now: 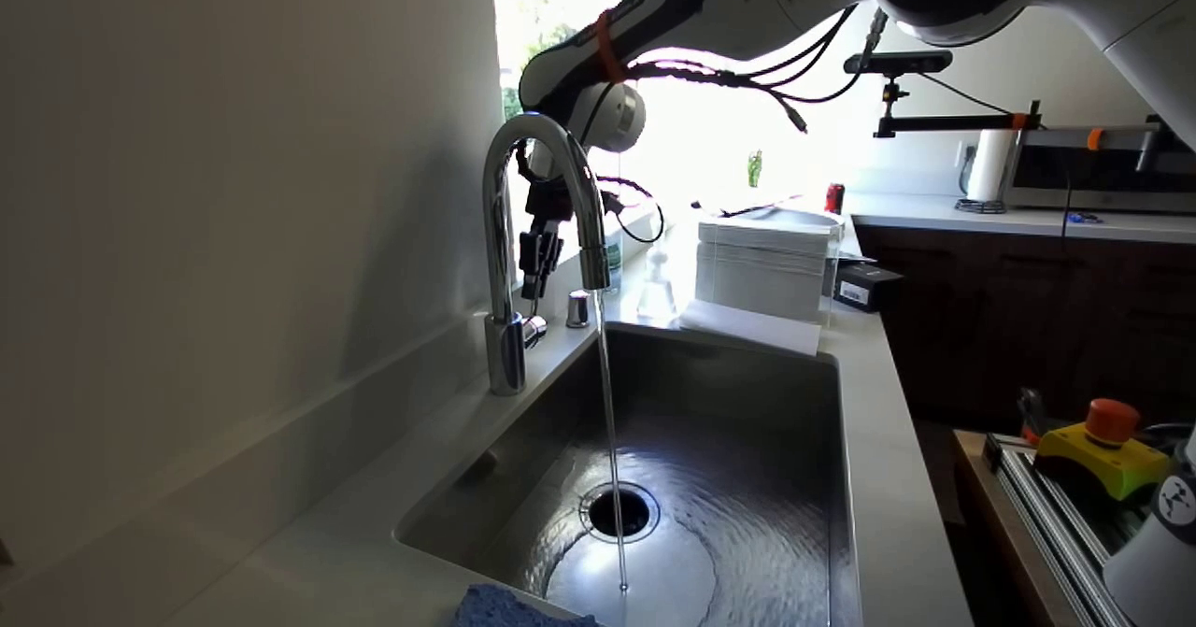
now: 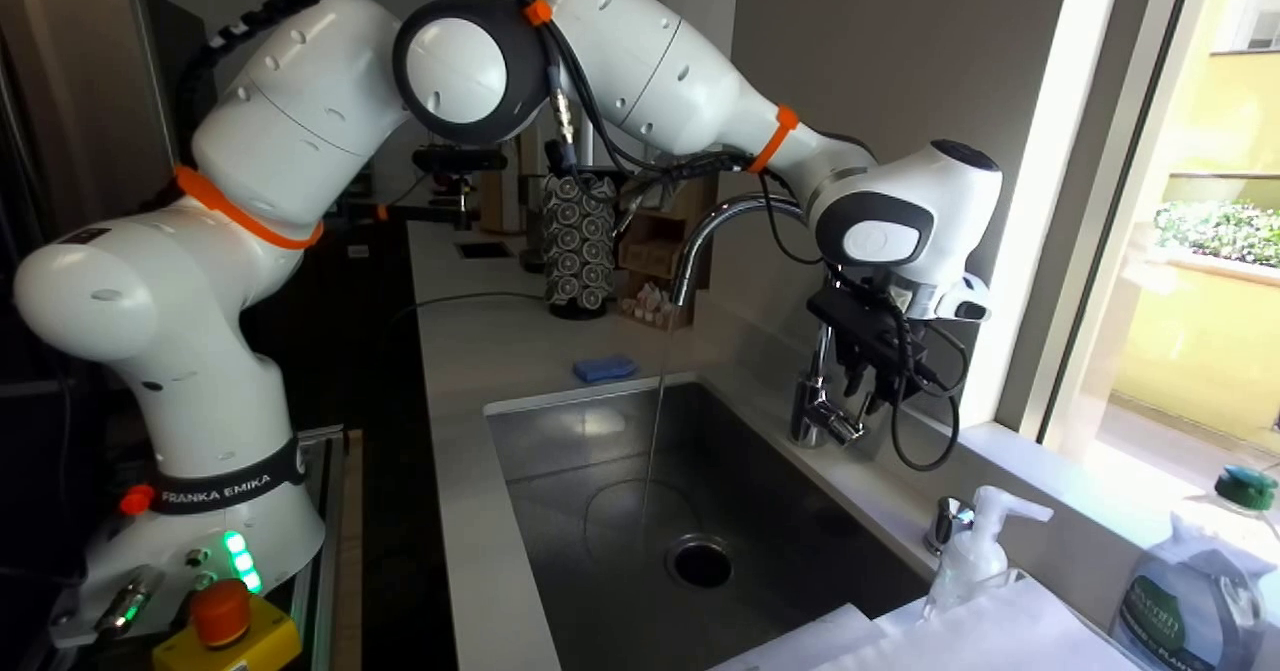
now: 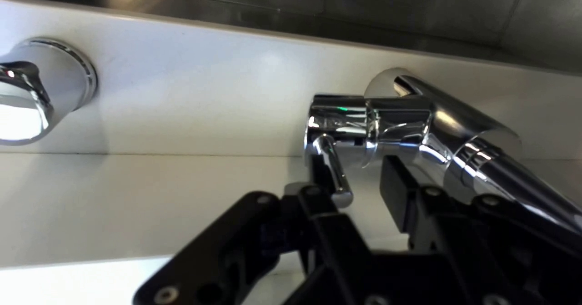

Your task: Push the faucet to the left then push the faucet handle backwards.

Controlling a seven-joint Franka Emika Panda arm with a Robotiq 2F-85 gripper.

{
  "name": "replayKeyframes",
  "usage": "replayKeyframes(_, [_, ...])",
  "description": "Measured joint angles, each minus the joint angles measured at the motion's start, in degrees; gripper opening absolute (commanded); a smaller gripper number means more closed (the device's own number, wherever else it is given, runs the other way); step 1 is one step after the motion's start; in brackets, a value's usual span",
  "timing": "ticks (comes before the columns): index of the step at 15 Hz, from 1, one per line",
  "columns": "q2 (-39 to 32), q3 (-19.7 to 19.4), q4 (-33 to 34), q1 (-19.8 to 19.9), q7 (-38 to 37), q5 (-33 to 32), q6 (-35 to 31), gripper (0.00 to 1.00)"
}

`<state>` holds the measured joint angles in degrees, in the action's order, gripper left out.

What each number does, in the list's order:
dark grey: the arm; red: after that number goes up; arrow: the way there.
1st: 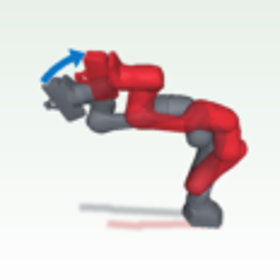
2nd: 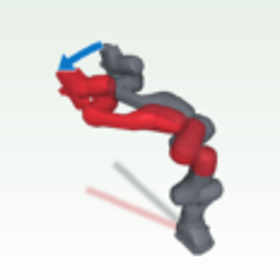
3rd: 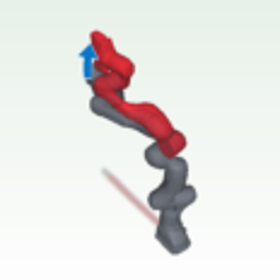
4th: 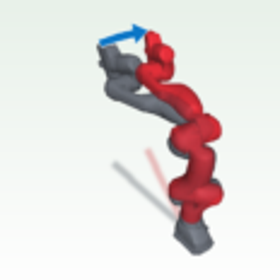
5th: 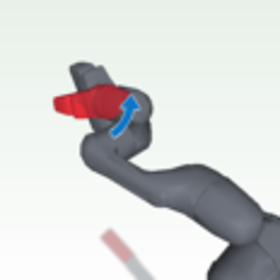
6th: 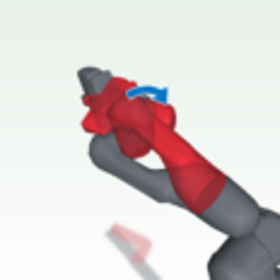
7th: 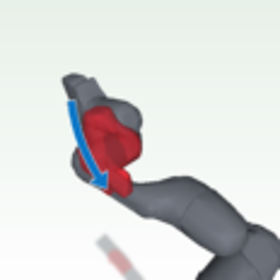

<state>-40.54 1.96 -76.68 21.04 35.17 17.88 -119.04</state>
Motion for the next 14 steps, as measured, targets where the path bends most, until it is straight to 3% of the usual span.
replayKeyframes(14, [1.5,-0.2,0.0,-3.5,0.1,-8.0,-0.1,0.40])
